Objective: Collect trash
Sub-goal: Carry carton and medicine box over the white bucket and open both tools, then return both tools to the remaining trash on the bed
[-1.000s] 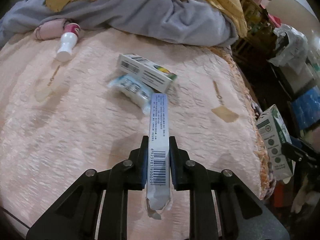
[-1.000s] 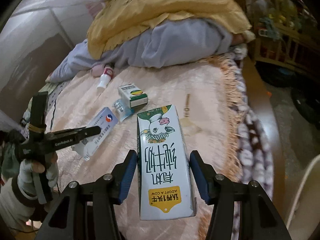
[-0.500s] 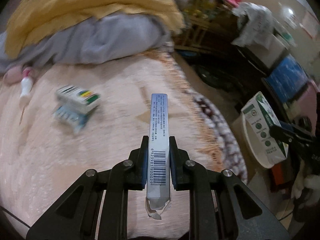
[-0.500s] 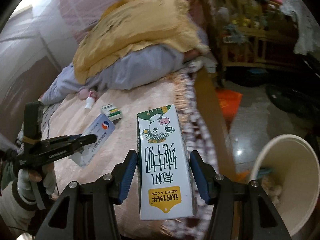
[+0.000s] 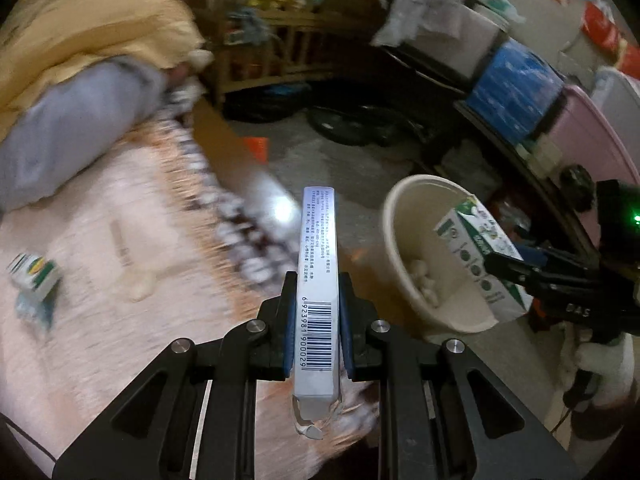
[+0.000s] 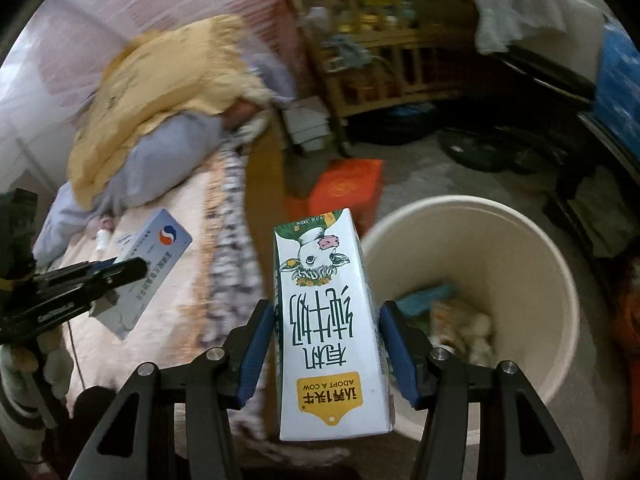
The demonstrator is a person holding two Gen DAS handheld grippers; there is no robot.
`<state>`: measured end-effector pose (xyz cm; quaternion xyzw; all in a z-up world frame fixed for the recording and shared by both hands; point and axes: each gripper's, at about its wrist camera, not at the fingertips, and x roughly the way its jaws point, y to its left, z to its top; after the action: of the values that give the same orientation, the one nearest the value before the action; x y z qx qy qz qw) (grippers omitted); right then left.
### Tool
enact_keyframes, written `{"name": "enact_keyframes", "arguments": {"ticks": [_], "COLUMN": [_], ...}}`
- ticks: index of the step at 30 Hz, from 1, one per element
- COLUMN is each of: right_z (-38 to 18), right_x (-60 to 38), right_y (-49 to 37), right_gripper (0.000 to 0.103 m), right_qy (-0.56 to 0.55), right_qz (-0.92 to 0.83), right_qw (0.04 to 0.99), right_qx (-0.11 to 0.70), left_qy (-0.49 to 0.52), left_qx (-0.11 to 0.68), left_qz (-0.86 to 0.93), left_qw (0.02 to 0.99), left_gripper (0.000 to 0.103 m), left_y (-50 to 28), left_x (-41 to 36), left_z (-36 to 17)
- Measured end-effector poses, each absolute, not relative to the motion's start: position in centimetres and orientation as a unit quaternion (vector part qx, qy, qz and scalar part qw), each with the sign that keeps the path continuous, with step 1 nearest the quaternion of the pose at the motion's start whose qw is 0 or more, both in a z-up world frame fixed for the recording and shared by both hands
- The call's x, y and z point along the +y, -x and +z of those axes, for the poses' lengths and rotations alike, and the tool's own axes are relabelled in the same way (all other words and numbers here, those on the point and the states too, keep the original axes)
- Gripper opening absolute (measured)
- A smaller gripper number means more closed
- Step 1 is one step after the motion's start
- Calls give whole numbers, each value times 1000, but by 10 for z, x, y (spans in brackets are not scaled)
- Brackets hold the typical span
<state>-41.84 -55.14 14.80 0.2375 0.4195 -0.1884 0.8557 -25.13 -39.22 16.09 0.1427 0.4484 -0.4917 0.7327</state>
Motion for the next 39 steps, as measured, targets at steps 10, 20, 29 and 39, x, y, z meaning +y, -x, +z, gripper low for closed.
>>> {"name": "enact_keyframes", "arguments": {"ticks": [10, 20, 29, 39], "right_z": [122, 103, 97, 100], "right_x": [-591, -606, -612, -602], "right_y": [447, 454, 455, 449], "right_gripper": [53, 53, 53, 63], "right_qy": [-275, -293, -298, -285], "right_qz": [-219, -233, -253, -263], "right_qw": [837, 826, 820, 818], "right_qx": [419, 421, 419, 425], "left_qy": [-144, -124, -99, -88], "left_qx": [469, 490, 499, 497], "left_qz": [-535, -556, -576, -558], "left_qw": [688, 660, 640, 659], "left_gripper": [16, 16, 22, 53], "left_y": [287, 301, 304, 286], "left_x": [-468, -504, -516, -494], "left_z": [142, 129, 121, 127]}}
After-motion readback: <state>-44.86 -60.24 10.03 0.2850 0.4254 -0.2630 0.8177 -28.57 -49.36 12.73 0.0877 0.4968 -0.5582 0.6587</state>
